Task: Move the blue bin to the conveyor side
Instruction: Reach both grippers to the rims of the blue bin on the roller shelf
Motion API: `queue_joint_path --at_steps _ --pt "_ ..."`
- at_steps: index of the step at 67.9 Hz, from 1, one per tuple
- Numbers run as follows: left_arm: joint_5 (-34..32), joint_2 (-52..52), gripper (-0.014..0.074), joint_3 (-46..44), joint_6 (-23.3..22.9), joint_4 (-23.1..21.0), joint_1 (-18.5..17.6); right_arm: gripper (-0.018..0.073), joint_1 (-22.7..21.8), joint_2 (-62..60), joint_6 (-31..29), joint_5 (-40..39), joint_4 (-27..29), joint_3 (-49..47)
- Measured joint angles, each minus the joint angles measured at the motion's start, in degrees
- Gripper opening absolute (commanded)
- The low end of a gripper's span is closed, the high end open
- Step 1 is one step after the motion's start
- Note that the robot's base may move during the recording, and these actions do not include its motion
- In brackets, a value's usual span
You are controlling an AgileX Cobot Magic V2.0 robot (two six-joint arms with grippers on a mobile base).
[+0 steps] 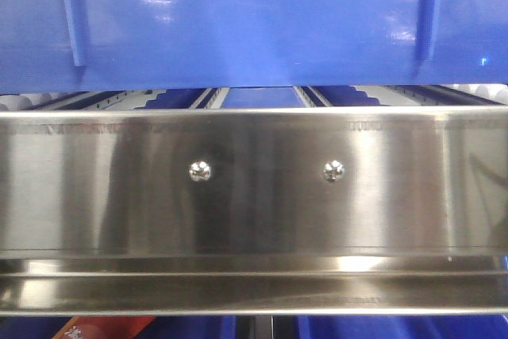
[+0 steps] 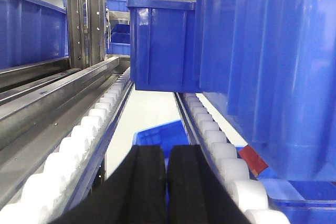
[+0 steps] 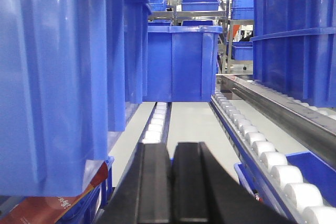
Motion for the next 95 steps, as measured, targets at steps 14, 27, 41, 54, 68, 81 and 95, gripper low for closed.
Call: queue_joint_path --at_steps 14,27,41,54,68,81,95 --pt "0.0 0.0 0.0013 0.0 0.0 0.0 0.0 -0.0069 0.0 0.0 0.0 0.0 0.0 0.0" --pt "0.0 0.0 0.0013 0.0 0.0 0.0 0.0 -0.0069 0.0 0.0 0.0 0.0 0.0 0.0" --pt "0.0 0.0 0.0013 0.0 0.0 0.0 0.0 -0.0069 0.0 0.0 0.0 -1.4 0.0 0.0" --pt "-0.6 0.0 0.0013 0.0 0.0 0.0 0.0 -0.0069 0.0 0.0 0.0 -2.5 0.0 0.0" --pt "-4.6 0.0 0.0013 0.0 0.0 0.0 0.0 -0.0069 0.0 0.0 0.0 -3.2 1.0 0.0" --pt "0.9 -0.1 0.0017 -7.8 0.0 0.5 0.0 -0.0065 0.0 -0.1 0.0 2.5 1.8 -6.3" --pt "11.7 3.6 0.0087 -25.2 0.0 0.9 -1.1 0.0195 0.0 0.2 0.0 8.0 1.9 -20.2"
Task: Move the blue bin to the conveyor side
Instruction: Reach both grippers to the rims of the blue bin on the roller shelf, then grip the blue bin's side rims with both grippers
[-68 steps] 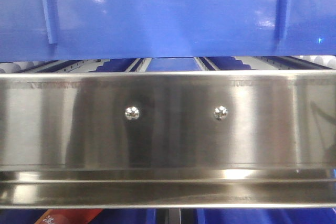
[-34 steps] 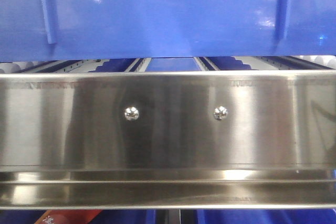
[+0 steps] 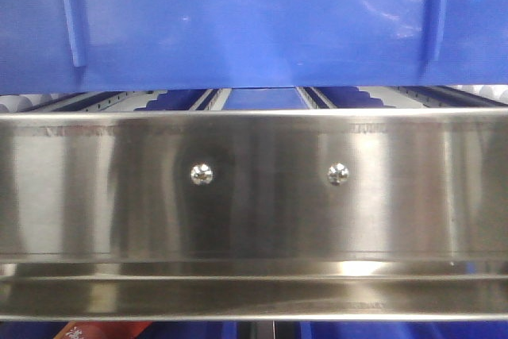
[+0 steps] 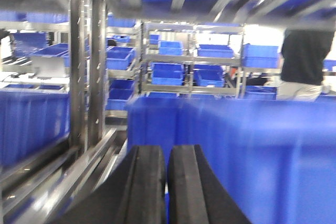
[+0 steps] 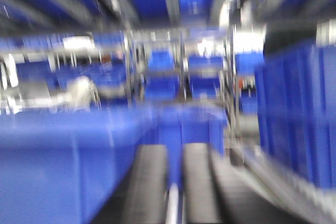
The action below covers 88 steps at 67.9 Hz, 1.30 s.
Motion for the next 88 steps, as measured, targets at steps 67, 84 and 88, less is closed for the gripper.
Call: queue_joint_path --at_steps 67,84,88 --pt "32.8 47.0 0.0601 -49.8 1.5 0.3 -10.9 0.0559 2.3 48.1 -0.4 28.2 0.3 -47.2" --pt "47.1 60.4 0.0601 -64.8 0.2 0.3 -10.9 0.0559 4.7 64.1 -0.9 49.5 0.3 -68.2" --pt "49.4 63.3 0.0601 -67.5 -0.6 0.3 -10.9 0.0559 4.7 67.2 -0.9 54.1 0.3 -71.7"
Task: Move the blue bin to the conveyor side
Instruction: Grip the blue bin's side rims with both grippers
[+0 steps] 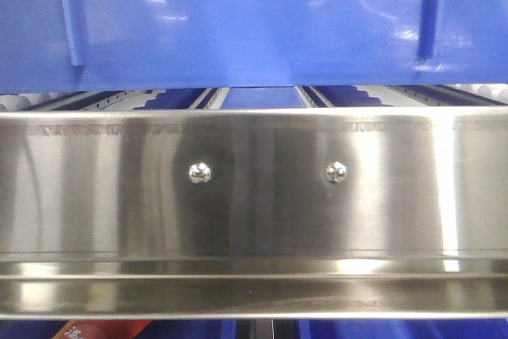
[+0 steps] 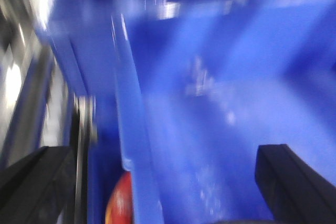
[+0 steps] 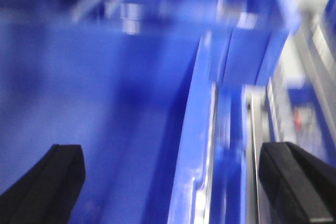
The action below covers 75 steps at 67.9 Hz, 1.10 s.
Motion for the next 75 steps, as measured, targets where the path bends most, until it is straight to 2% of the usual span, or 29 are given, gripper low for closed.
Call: queue_joint_path --at_steps 9,21,36,75 --pt "4.8 5.5 0.0601 -5.4 -1.6 0.0 0.0 0.0559 0.0 6.0 -0.2 6.1 -0.1 -6.0" --pt "6.1 12.5 0.0601 -11.4 -2.4 1.3 0.0 0.0559 0.0 11.8 -0.2 7.7 -1.5 -9.4" --pt "6.4 16.6 0.0601 -11.8 -4.7 5.1 0.0 0.0559 0.0 16.4 -0.2 8.1 -3.4 -9.7" --pt "6.4 22.3 0.0601 -11.8 -5.1 5.5 0.1 0.0559 0.0 23.2 -0.4 8.1 -3.5 -9.7"
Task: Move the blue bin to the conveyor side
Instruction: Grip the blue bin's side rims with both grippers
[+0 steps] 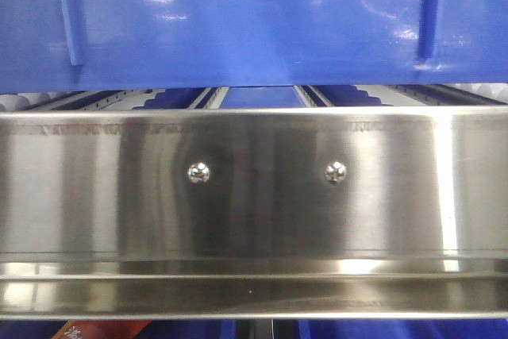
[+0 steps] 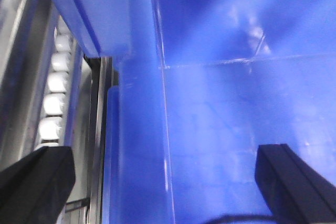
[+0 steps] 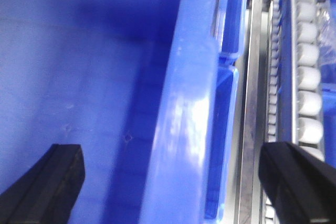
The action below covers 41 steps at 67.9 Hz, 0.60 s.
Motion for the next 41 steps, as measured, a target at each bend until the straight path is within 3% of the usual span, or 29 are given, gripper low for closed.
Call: queue_joint_path --at_steps 23,41 --pt "0.0 1.9 0.0601 0.0 -0.1 -2.2 0.0 0.0559 0.0 0.4 0.0 0.0 0.6 0.0" --pt "0.0 2.0 0.0601 0.0 -0.2 -5.8 2.7 0.0559 0.0 0.5 0.1 0.0 0.8 0.0"
